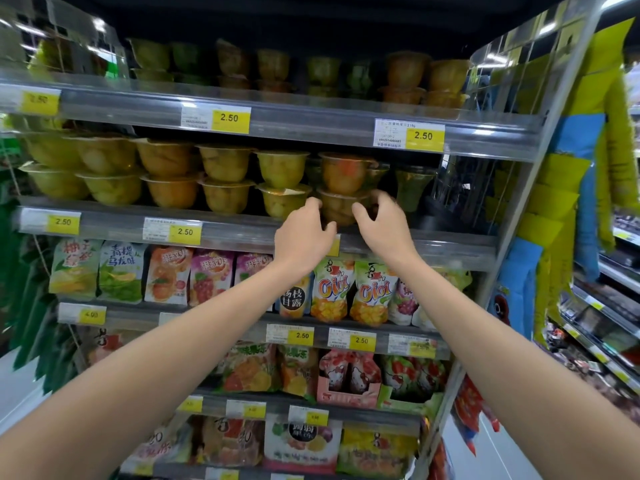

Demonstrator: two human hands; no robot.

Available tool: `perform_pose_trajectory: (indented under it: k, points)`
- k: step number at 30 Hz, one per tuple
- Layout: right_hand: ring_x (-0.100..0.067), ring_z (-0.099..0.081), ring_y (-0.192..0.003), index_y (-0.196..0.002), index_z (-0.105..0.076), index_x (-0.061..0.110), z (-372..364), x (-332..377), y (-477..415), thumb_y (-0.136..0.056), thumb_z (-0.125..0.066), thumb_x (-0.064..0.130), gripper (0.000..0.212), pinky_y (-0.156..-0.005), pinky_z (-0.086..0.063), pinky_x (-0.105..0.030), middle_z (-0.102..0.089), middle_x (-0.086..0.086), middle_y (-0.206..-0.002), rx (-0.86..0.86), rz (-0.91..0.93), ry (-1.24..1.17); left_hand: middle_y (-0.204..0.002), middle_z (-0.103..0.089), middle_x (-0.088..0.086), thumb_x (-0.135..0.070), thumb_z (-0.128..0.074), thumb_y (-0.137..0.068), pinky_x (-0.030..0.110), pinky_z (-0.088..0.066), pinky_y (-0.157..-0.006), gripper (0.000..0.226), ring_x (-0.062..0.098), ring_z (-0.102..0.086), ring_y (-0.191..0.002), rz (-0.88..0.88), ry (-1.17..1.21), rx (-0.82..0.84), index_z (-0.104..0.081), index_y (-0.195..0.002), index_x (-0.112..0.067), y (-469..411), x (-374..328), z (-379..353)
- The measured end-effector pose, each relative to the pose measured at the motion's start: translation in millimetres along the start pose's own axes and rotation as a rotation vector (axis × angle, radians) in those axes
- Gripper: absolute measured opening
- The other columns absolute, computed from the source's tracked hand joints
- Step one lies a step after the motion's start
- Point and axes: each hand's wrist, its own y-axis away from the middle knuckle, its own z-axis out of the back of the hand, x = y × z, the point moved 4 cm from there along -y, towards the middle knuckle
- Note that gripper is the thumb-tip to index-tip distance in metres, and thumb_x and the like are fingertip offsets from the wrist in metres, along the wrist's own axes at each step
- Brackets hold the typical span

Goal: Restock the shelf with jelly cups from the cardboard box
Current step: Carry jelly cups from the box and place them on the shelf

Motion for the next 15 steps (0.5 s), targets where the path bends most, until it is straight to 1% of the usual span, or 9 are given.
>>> perform_pose_trajectory:
  k: [2, 4, 6, 7, 8, 10, 12, 15]
  points:
    - [-0.026, -0.048, -0.125, -0.137, -0.046, 0.006, 0, -1, 14, -0.096, -0.050, 0.029, 0.048, -0.099, -0.038, -0.032, -0.053, -0.011, -0.134, 0.007, 0.021, 0.092, -0.136, -0.053, 0.003, -0.029, -0.053, -0.095, 0.040, -0.043, -0.094, 0.045, 0.021, -0.045, -0.127, -0.042, -0.039, 0.035, -0.045, -0.136, -0.014, 11, 2, -2]
    - [-0.028, -0.044, -0.129, -0.137, -0.045, 0.004, -2, -2, 31, -0.095, -0.051, 0.024, 0.047, -0.106, -0.035, -0.036, -0.051, -0.013, -0.137, 0.026, 0.072, 0.181, -0.143, -0.044, 0.003, -0.025, -0.053, -0.095, 0.040, -0.040, -0.101, 0.045, 0.019, -0.036, -0.134, -0.132, -0.078, 0.048, -0.044, -0.138, -0.013, 26, 5, -3]
    - [-0.027, -0.034, -0.137, -0.137, -0.045, 0.002, -6, -4, 53, -0.094, -0.052, 0.020, 0.047, -0.111, -0.029, -0.036, -0.044, -0.014, -0.144, 0.071, 0.150, 0.253, -0.147, -0.039, 0.004, -0.023, -0.053, -0.095, 0.036, -0.039, -0.099, 0.046, 0.019, -0.036, -0.135, -0.188, -0.101, 0.066, -0.042, -0.138, -0.011, 42, 12, -5]
    - [-0.027, -0.031, -0.139, -0.136, -0.046, 0.002, -9, -5, 65, -0.094, -0.053, 0.019, 0.046, -0.112, -0.029, -0.037, -0.041, -0.014, -0.146, 0.096, 0.179, 0.263, -0.147, -0.039, 0.003, -0.023, -0.052, -0.095, 0.034, -0.040, -0.096, 0.047, 0.020, -0.038, -0.133, -0.185, -0.107, 0.085, -0.041, -0.139, -0.012, 51, 17, -7]
    - [-0.026, -0.033, -0.138, -0.135, -0.047, 0.002, -12, -7, 77, -0.094, -0.053, 0.018, 0.045, -0.110, -0.033, -0.038, -0.042, -0.013, -0.144, 0.118, 0.201, 0.255, -0.145, -0.041, 0.003, -0.025, -0.052, -0.096, 0.034, -0.040, -0.093, 0.048, 0.021, -0.041, -0.131, -0.175, -0.115, 0.103, -0.039, -0.140, -0.012, 61, 22, -8]
    - [-0.024, -0.046, -0.128, -0.133, -0.050, 0.004, -19, -10, 102, -0.095, -0.053, 0.017, 0.041, -0.100, -0.043, -0.037, -0.052, -0.011, -0.135, 0.177, 0.229, 0.244, -0.142, -0.044, 0.004, -0.027, -0.051, -0.096, 0.036, -0.042, -0.090, 0.049, 0.023, -0.045, -0.128, -0.163, -0.141, 0.150, -0.038, -0.140, -0.011, 79, 36, -11]
    - [-0.023, -0.052, -0.122, -0.135, -0.050, 0.007, -31, -13, 128, -0.096, -0.051, 0.020, 0.041, -0.094, -0.048, -0.038, -0.056, -0.008, -0.132, 0.305, 0.231, 0.291, -0.141, -0.046, 0.005, -0.029, -0.052, -0.095, 0.037, -0.045, -0.092, 0.051, 0.023, -0.048, -0.125, -0.133, -0.170, 0.221, -0.038, -0.141, -0.011, 97, 54, -14]
    - [-0.024, -0.055, -0.119, -0.136, -0.048, 0.010, -52, -22, 162, -0.098, -0.050, 0.027, 0.042, -0.092, -0.050, -0.041, -0.057, -0.007, -0.132, 0.612, 0.123, 0.322, -0.139, -0.048, 0.004, -0.033, -0.052, -0.096, 0.037, -0.048, -0.091, 0.051, 0.023, -0.050, -0.123, -0.030, -0.214, 0.375, -0.039, -0.141, -0.013, 128, 84, -15]
